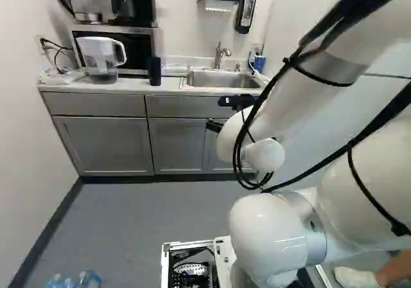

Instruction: Rinse the cup and place it in the tray

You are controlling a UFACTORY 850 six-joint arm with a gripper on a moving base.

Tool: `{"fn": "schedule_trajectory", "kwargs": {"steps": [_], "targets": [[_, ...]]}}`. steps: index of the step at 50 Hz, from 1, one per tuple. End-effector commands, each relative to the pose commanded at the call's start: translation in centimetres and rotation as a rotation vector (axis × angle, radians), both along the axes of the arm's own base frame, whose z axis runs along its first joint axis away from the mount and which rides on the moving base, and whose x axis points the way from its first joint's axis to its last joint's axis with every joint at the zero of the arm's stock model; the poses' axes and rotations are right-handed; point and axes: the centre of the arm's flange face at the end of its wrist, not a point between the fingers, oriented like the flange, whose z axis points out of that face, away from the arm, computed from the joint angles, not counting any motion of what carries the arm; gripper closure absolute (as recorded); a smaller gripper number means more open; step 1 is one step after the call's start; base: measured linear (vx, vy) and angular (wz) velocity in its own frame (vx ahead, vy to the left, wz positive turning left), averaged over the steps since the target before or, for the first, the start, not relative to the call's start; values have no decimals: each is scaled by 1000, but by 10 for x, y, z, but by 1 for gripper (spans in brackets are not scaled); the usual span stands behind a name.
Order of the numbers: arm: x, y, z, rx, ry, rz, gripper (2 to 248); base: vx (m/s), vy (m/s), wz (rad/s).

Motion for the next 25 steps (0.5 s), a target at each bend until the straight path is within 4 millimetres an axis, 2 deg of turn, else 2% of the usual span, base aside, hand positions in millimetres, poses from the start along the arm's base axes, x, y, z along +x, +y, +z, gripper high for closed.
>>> {"fn": "schedule_trajectory", "kwargs": {"steps": [25], "targets": [[0,0,0,0,-1,0,3,0,0,0]]}}
